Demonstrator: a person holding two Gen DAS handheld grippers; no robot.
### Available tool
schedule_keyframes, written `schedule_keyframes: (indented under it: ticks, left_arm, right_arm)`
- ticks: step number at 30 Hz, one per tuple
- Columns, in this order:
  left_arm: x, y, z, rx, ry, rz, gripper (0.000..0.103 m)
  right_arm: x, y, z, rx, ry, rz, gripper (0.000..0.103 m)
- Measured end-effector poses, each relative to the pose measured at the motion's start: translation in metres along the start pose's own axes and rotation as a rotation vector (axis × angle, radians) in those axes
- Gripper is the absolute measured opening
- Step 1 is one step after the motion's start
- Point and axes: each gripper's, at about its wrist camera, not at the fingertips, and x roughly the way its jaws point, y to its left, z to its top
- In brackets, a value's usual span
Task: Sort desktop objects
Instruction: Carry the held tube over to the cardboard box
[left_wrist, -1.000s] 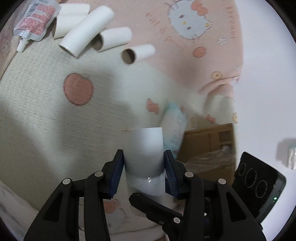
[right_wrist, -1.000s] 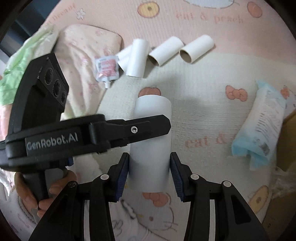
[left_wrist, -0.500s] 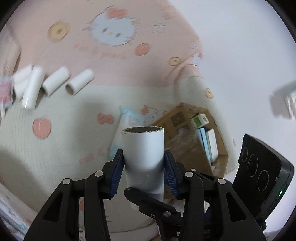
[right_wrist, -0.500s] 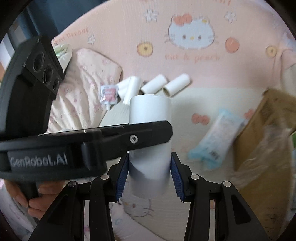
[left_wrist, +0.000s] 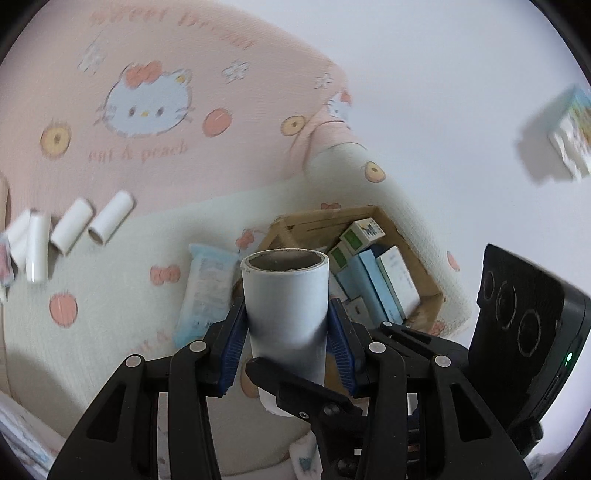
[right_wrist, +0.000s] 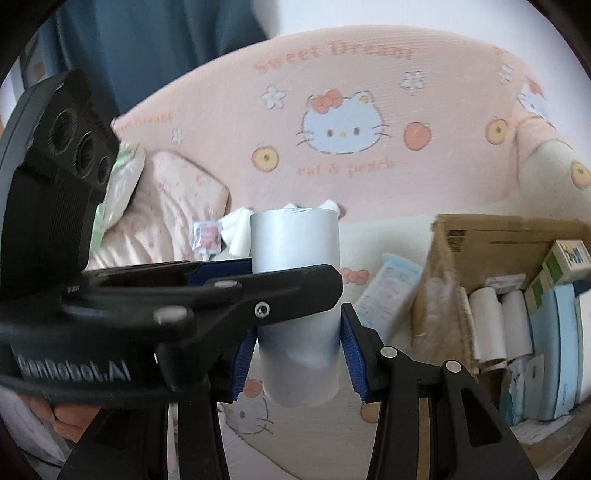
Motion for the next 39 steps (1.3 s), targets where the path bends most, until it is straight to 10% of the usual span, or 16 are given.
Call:
schedule_keyframes:
  ticks: [12,39]
  left_arm:
    - [0.030,-0.061,0.022,0.110,0.039,-0.032,0.047]
    - [0.158,-0.102,0.082,-0.151,0.290,-0.134,0.047]
  right_arm:
    - [-0.041,-0.047,-0.002,0.091,-0.064,-0.059,0.042]
    - [-0.053,-0.182,0.020,0.257,-0.008,-0.196,0.041]
